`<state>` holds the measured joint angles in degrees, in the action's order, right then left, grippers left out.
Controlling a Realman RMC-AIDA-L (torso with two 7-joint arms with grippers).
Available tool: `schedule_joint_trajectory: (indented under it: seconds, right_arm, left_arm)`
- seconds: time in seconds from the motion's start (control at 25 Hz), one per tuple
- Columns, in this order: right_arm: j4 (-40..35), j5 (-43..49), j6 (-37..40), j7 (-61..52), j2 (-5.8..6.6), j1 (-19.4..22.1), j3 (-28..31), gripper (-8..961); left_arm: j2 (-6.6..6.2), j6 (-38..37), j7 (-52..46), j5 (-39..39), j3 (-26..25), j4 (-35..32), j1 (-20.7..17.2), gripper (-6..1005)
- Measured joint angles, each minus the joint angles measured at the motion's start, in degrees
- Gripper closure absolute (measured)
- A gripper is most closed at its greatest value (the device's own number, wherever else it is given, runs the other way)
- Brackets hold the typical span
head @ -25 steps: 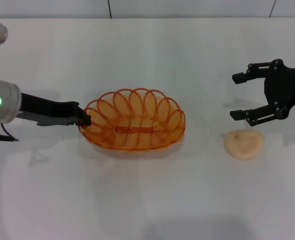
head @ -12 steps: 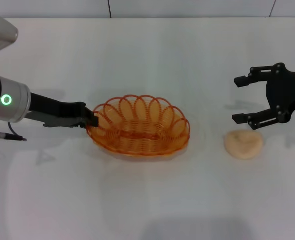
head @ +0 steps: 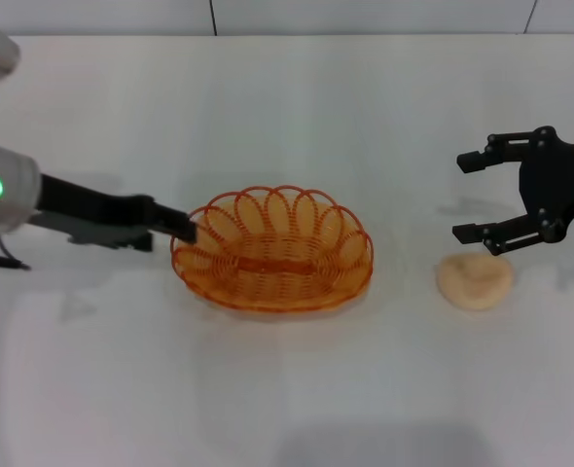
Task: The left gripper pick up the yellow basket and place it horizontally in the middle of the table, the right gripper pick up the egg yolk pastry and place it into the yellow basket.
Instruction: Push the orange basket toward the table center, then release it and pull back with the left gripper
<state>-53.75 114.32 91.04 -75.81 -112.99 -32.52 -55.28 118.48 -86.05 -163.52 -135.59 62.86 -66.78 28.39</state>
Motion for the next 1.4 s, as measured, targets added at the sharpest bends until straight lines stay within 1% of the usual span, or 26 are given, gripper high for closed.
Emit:
schedule_joint_trajectory:
  seconds: [0.16, 0.32, 0.4, 0.52, 0.64, 0.68, 0.8, 0.88, 1.0, 1.12, 1.24, 1.4]
  right_arm:
    - [-0.03, -0.03, 0.17, -0.61, 0.14, 0.14, 0.14, 112]
    - [-0.23, 0.08, 0.02, -2.81, 0.48, 0.17, 0.17, 112]
    - [-0.47, 0.12, -0.18, -4.19, 0.81, 0.18, 0.09, 112]
    - [-1.87, 2.11, 0.14, -7.44, 1.23, -0.22, -0.28, 111]
    - [-3.46, 6.73, 1.98, -11.64, 1.29, -1.66, -0.34, 111]
    - [-3.71, 8.27, 3.31, -13.04, 1.31, -2.32, -0.33, 111]
    - [-3.90, 11.55, 6.92, -16.97, 1.51, -4.47, -0.37, 111]
    - [-3.96, 13.58, 8.08, -19.22, 1.54, -5.56, -0.44, 112]
    - [-4.04, 16.53, 8.66, -22.52, 1.05, -7.57, -0.63, 112]
    - [-4.12, 17.37, 8.65, -25.49, 0.39, -9.30, -2.27, 113]
    - [-4.45, 18.01, 7.63, -27.68, -0.37, -10.51, -4.97, 114]
    - [-4.61, 19.11, 6.57, -28.92, -0.91, -11.50, -6.35, 121]
  left_arm:
    - [-0.67, -2.95, 0.91, -0.44, -3.00, -5.61, -0.97, 419]
    - [-0.85, -5.83, 6.48, 1.89, -7.56, -11.07, -1.45, 330]
    - [-0.86, -6.78, 11.67, 4.44, -9.90, -12.20, -1.80, 275]
    - [-0.73, -7.14, 24.91, 11.34, -13.45, -11.98, -3.42, 193]
    - [-0.26, -7.16, 39.85, 17.41, -15.19, -10.58, -5.77, 190]
    - [-0.08, -7.16, 44.76, 19.05, -15.40, -10.06, -6.55, 189]
    - [0.31, -7.18, 55.54, 21.63, -15.10, -8.57, -7.90, 187]
    - [0.32, -7.68, 61.62, 21.55, -14.30, -6.95, -8.07, 187]
    - [0.19, -9.38, 67.77, 20.59, -13.93, -4.37, -8.08, 186]
    - [0.15, -10.19, 70.39, 18.39, -13.92, -2.60, -8.11, 185]
    - [0.65, -10.41, 71.31, 14.70, -12.97, -2.12, -8.75, 184]
    - [0.76, -11.11, 73.68, 15.49, -9.68, -2.14, -10.74, 184]
